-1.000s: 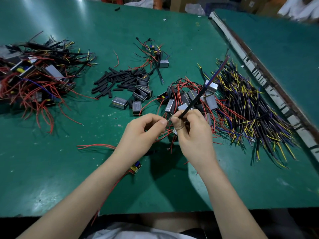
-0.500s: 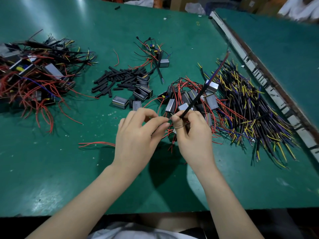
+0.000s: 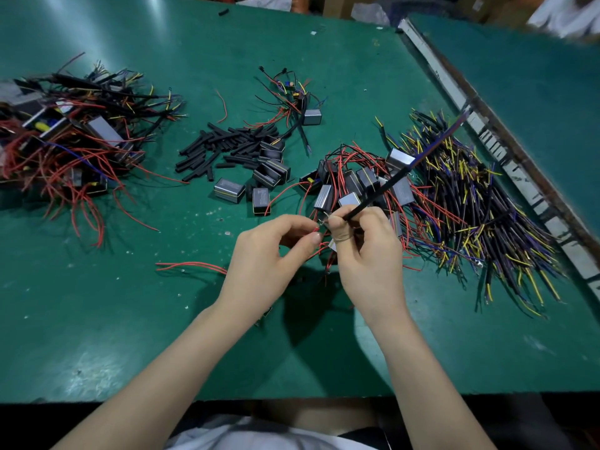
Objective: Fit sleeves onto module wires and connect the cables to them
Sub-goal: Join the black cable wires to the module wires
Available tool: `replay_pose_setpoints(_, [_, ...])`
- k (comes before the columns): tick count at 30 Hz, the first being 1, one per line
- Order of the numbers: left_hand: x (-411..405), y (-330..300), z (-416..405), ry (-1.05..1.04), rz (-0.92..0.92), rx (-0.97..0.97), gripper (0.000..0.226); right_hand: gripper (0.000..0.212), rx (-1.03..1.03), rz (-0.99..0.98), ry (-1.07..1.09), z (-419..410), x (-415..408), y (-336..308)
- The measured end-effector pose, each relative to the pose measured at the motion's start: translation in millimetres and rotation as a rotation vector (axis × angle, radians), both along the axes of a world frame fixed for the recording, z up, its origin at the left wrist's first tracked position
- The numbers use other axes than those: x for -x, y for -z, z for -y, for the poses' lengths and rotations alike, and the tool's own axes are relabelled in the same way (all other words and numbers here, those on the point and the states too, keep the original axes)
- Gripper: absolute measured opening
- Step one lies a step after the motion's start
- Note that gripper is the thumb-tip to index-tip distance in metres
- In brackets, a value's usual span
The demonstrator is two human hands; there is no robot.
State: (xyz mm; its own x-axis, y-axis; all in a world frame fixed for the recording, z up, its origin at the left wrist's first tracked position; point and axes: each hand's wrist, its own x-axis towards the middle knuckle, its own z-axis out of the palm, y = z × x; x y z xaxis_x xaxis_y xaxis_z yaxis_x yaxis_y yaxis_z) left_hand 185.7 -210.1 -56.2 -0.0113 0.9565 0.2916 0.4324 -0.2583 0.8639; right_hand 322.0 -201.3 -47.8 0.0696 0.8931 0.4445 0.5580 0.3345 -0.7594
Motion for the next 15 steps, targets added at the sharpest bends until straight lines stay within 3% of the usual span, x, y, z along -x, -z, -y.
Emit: replay_pose_setpoints(15, [-2.9, 0.0, -0.6, -0.076, 0.133, -0.048, 0.012, 0.016, 0.068, 0.03, -0.036, 1.9, -0.2, 2.5])
